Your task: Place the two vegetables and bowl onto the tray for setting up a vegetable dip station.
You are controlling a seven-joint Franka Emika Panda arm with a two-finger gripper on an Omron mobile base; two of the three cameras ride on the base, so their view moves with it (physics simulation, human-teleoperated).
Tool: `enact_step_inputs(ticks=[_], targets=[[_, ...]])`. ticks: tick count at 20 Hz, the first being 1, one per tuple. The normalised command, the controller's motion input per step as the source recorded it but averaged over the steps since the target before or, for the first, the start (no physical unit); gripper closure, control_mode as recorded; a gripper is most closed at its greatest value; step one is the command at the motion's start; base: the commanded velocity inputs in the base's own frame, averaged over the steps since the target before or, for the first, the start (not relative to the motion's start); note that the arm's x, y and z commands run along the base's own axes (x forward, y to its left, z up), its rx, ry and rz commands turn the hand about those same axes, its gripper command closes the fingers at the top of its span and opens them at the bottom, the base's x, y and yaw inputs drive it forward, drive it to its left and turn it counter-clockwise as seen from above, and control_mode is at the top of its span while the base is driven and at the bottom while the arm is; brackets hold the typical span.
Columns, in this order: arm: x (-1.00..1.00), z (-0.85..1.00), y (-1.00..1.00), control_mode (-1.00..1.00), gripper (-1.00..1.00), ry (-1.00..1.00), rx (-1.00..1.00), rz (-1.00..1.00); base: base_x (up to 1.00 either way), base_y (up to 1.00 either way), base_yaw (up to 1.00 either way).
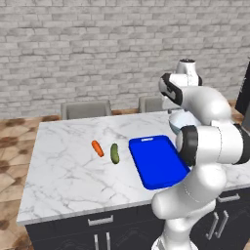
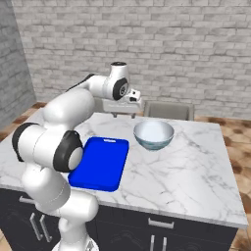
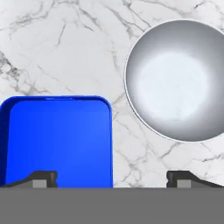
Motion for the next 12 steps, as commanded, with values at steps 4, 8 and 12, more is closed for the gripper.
enact_step_inputs(ticks=[4, 8, 12], targets=[[0.2, -0.15, -0.12, -1.0, -1.0, 0.0, 0.0, 0.01, 0.0, 0.0, 0.0], [0.24, -0.27, 0.0, -1.0, -1.0, -0.02, 0.0, 0.0, 0.0, 0.0, 0.0], [0.3, -0.29, 0.0, -1.0, -1.0, 0.0, -0.01, 0.0, 0.0, 0.0, 0.0]])
